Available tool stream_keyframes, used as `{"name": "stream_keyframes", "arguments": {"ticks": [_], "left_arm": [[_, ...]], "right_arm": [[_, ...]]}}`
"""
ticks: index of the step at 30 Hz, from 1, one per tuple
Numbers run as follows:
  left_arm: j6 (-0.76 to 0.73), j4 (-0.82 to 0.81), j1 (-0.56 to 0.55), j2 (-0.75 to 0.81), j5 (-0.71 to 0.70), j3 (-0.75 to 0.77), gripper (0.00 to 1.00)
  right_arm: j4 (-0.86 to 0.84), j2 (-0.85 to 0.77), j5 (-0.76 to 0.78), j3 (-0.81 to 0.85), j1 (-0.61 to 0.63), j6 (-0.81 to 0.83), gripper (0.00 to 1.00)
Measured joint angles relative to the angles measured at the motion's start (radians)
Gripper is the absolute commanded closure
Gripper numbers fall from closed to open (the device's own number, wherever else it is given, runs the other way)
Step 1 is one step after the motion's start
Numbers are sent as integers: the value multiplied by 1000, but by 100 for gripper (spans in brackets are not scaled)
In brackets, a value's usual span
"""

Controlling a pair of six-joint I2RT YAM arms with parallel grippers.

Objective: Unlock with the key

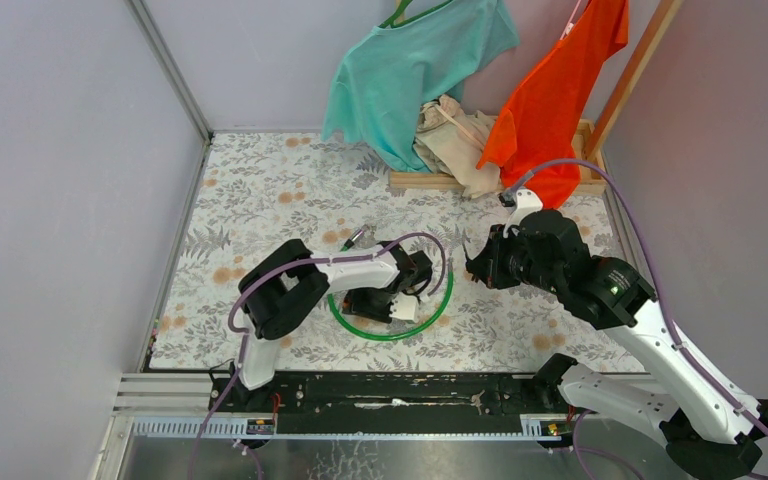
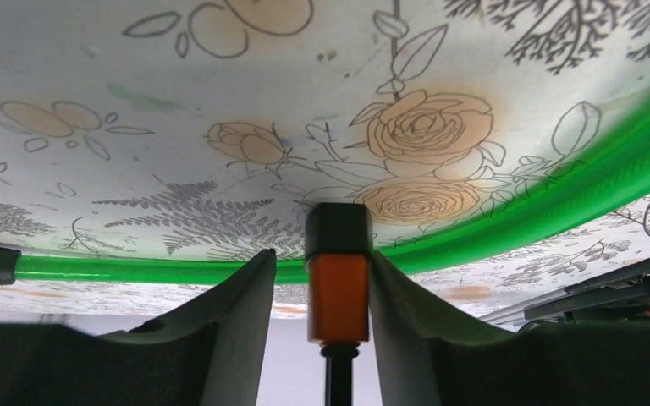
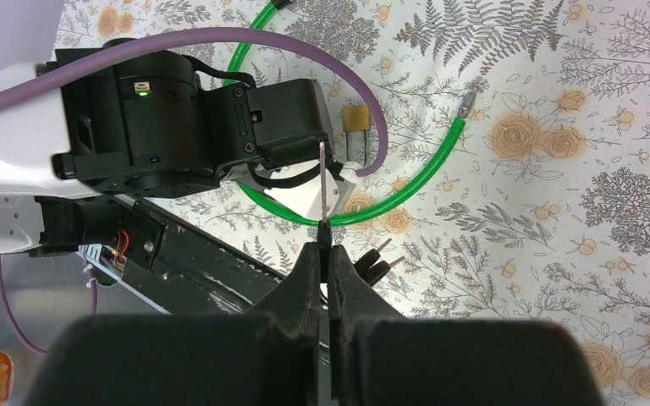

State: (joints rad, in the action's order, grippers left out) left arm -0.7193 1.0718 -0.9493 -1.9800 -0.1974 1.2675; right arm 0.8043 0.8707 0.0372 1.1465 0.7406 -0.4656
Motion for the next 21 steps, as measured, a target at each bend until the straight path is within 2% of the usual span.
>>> {"name": "stream_keyframes", "arguments": {"ticks": [6,7,11,14,21], "left_arm": [[13,6,0,-8,-13,0,97],[16,7,0,-7,-13,0,100],[29,-1,18,2,6,0,100],[37,-5,79,37,83,15,100],[45,-64,403,310,422,126,100]], "right_arm": [[0,4,1,0,0,0,100],[0,6,3,0,0,0,100],[2,24,5,2,0,1,100],[16,44,4,19,0,5,100],[21,129,-11,99,0,34,100]]}}
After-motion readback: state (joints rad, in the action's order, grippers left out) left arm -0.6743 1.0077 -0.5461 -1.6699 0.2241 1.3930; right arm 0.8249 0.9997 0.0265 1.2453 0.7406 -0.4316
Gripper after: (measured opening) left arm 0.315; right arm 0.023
